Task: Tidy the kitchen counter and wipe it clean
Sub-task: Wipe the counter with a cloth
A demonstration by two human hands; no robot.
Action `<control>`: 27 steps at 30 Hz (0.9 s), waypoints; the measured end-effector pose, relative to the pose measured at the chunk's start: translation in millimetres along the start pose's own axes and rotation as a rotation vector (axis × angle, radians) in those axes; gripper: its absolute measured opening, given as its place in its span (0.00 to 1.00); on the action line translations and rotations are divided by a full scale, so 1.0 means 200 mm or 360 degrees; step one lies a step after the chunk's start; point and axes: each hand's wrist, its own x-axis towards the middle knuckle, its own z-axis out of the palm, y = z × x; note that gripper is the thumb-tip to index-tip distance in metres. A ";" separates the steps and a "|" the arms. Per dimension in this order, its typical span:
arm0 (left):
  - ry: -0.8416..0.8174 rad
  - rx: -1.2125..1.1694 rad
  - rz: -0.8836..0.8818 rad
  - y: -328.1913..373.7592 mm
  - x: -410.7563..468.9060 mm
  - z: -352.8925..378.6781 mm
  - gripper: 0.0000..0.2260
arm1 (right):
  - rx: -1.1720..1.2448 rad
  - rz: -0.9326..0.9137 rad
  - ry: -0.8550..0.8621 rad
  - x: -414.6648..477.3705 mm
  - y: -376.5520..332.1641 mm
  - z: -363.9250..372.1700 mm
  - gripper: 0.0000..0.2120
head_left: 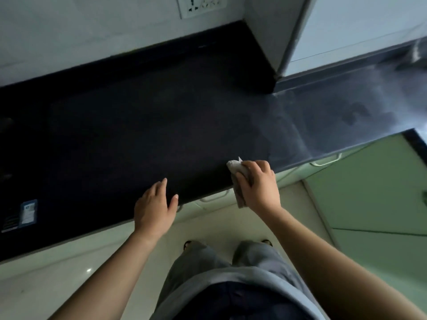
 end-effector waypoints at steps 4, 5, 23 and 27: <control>0.0017 -0.0211 0.0233 0.46 -0.09 0.06 0.25 | 0.0194 0.0140 0.0241 -0.11 0.26 -0.38 0.11; 0.0010 -0.0250 0.0292 0.57 -0.12 0.08 0.24 | 0.0220 0.0194 0.0273 -0.14 0.33 -0.47 0.10; -0.0328 -0.0535 0.0866 1.72 -0.10 0.20 0.14 | 0.0303 0.0688 0.0487 -0.38 1.06 -1.26 0.09; -0.0265 -0.0598 0.0798 1.84 0.12 0.17 0.13 | 0.0279 0.0584 0.0427 -0.04 1.09 -1.36 0.10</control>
